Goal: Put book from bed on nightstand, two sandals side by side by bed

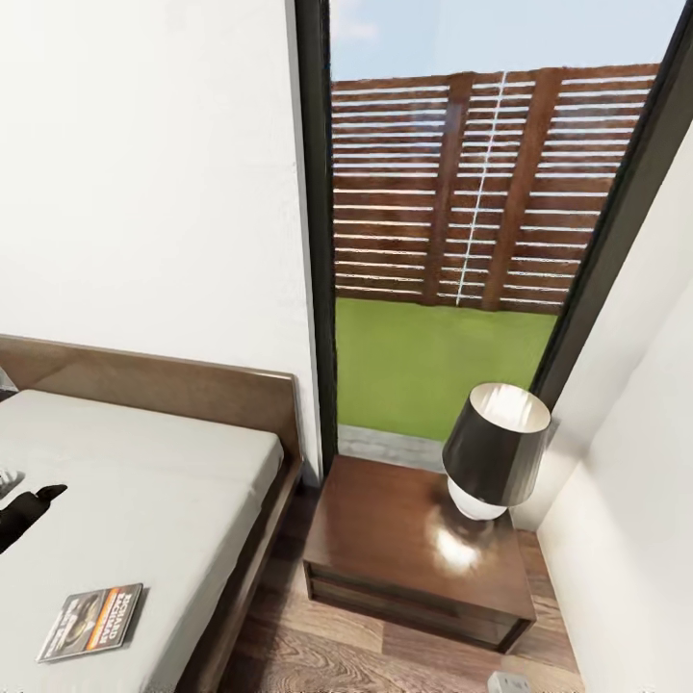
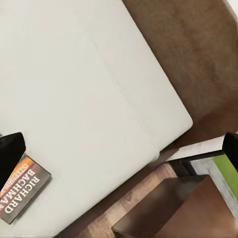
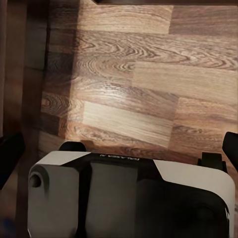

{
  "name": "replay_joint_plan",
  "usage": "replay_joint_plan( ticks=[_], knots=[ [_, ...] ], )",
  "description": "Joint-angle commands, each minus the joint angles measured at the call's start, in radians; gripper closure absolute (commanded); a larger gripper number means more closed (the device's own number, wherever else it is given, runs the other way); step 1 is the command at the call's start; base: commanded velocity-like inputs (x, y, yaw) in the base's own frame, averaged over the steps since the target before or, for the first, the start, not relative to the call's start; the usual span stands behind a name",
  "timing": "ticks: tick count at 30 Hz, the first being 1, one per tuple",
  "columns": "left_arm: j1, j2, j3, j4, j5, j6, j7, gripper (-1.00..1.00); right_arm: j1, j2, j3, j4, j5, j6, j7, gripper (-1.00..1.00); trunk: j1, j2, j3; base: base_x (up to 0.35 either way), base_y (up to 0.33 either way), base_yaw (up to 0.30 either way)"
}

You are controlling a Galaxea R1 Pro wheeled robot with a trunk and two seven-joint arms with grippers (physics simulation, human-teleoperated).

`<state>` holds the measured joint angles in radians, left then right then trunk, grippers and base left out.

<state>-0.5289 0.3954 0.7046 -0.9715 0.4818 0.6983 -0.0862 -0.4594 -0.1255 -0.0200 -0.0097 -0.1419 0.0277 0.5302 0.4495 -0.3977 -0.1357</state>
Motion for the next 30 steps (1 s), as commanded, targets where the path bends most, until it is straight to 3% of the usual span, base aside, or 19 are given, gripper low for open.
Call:
replay_joint_plan(
  ticks=[1,6,10,16,20,23,30],
  knots=[
    [-0.002,0.0,0.004,0.014,-0.001,-0.005,-0.003,-1.0,-0.001,0.0,-0.001,0.001,-0.007,0.003,0.004,-1.0,0.001,-0.002,-0.004,0.0,0.0,0.0],
    [-0.002,0.0,0.005,0.139,-0.002,-0.136,0.014,-1.0,-0.001,0.0,-0.001,0.001,-0.007,0.003,0.005,-1.0,0.001,-0.002,-0.012,0.0,0.0,0.0],
    [-0.002,-0.004,0.005,0.181,-0.001,-0.195,0.017,-1.0,-0.001,0.0,-0.001,0.001,-0.007,0.003,0.005,-1.0,0.001,-0.002,-0.018,0.0,0.0,0.0],
    [-0.002,-0.008,0.013,0.197,0.004,-0.216,0.019,-1.0,-0.001,0.0,-0.001,0.001,-0.007,0.003,0.005,-1.0,0.001,-0.002,-0.027,0.0,0.0,0.0],
    [-0.002,-0.009,0.064,0.198,0.07,-0.214,0.019,-1.0,-0.001,0.0,-0.001,0.001,-0.007,0.003,0.004,-1.0,0.001,-0.002,-0.033,0.0,0.0,0.0],
    [-0.002,-0.009,0.077,0.198,0.093,-0.215,0.02,-1.0,-0.001,0.0,-0.001,0.001,-0.007,0.003,0.004,-1.0,0.001,-0.002,-0.038,0.0,0.0,0.0],
    [-0.002,-0.008,0.082,0.198,0.102,-0.214,0.02,-1.0,-0.001,0.0,-0.001,0.001,-0.007,0.003,0.004,-1.0,0.001,-0.002,-0.049,0.0,0.0,0.0]
  ],
)
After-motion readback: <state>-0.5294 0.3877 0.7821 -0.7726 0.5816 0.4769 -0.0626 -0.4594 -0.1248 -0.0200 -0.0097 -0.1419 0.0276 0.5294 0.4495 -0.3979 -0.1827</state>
